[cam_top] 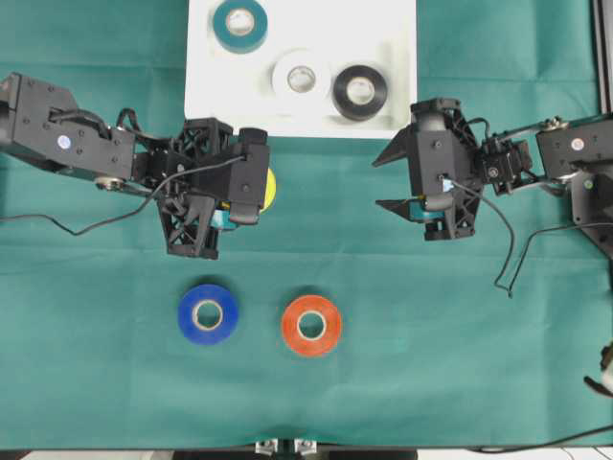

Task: Put the tape alternately from left to right into the white case.
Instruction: 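Carry the yellow roll with the left gripper into the tray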

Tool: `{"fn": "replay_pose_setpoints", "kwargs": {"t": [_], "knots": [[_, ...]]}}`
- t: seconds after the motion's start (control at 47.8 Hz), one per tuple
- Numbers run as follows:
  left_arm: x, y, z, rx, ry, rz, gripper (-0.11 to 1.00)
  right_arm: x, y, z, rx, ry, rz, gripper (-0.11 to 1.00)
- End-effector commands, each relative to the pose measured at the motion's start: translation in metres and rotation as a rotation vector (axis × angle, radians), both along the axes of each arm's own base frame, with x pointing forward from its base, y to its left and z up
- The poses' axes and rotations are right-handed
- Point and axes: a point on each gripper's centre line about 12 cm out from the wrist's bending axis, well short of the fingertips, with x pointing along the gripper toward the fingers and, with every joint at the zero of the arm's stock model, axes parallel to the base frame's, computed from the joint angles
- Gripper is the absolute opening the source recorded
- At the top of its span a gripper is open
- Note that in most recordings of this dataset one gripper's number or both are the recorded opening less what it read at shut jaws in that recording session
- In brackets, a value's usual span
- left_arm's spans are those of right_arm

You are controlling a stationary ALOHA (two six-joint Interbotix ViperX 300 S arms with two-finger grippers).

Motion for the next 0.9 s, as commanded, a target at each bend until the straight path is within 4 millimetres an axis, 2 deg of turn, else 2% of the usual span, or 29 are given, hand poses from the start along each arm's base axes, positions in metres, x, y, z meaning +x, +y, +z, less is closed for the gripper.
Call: {"fn": "replay_pose_setpoints", "kwargs": {"t": [0.0,0.23,0.481,0.648,0.878], "knots": [[0.002,-0.001,0.016,0.001,-0.048,-0.008,-0.02,0.003,0.001,0.006,0.005,-0.027,0.004,0.69],[0.009,0.012,0.024,0.006,-0.071,0.020,-0.02,0.003,0.001,0.006,0.005,-0.027,0.004,0.69],[0.024,0.054,0.042,0.012,-0.133,0.125,-0.02,0.005,0.002,0.008,0.009,-0.038,0.007,0.69],[0.030,0.080,0.048,0.024,-0.151,0.178,-0.02,0.003,0.002,0.006,0.009,-0.035,0.006,0.69],[0.040,0.100,0.045,0.103,-0.148,0.130,-0.02,0.004,0.002,0.007,0.010,-0.037,0.007,0.69]]}}
